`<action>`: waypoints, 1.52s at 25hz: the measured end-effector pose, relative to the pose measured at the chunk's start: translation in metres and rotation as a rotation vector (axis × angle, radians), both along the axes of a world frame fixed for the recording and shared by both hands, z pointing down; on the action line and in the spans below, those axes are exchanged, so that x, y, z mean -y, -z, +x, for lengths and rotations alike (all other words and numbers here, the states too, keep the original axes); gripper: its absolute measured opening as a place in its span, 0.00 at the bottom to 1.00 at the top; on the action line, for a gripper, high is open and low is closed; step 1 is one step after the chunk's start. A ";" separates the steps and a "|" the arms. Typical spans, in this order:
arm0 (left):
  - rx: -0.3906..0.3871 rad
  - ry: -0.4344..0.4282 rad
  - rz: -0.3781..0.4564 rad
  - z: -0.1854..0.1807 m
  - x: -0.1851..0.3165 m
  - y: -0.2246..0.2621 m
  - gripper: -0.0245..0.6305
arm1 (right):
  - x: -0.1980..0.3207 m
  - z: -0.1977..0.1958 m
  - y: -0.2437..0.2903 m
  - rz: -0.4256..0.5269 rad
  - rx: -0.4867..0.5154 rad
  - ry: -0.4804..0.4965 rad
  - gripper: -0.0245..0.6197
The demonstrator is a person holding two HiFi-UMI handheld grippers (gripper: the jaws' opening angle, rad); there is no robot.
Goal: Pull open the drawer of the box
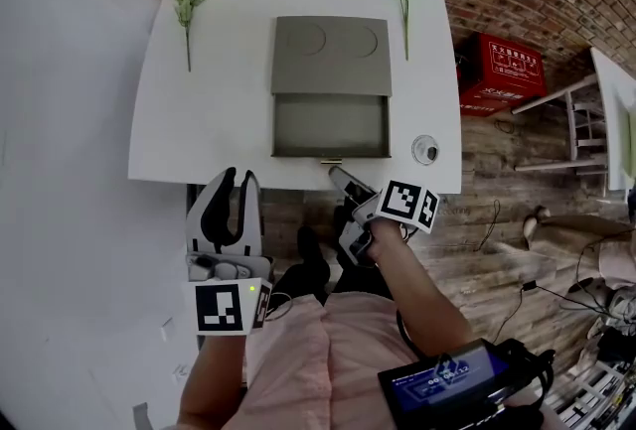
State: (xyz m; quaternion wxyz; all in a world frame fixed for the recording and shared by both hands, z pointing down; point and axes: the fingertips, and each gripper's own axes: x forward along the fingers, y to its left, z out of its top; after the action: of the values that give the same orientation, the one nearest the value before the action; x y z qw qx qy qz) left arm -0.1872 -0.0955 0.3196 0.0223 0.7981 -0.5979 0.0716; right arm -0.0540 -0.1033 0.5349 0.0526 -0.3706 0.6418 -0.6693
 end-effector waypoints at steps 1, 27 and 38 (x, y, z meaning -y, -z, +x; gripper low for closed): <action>-0.003 -0.004 0.009 0.001 -0.001 0.004 0.17 | -0.007 0.001 0.004 -0.002 0.004 0.002 0.24; -0.061 -0.016 0.326 0.020 0.048 0.169 0.05 | 0.040 0.005 0.351 1.264 -0.789 -0.066 0.05; -0.066 -0.026 0.311 0.024 0.055 0.158 0.05 | 0.044 0.009 0.349 1.292 -0.834 -0.078 0.04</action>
State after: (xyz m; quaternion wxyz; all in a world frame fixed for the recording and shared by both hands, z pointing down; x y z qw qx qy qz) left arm -0.1630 -0.1510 0.1616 -0.0832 0.8016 -0.5901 -0.0478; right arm -0.0446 -0.1469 0.1856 0.0358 -0.5102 0.8585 0.0359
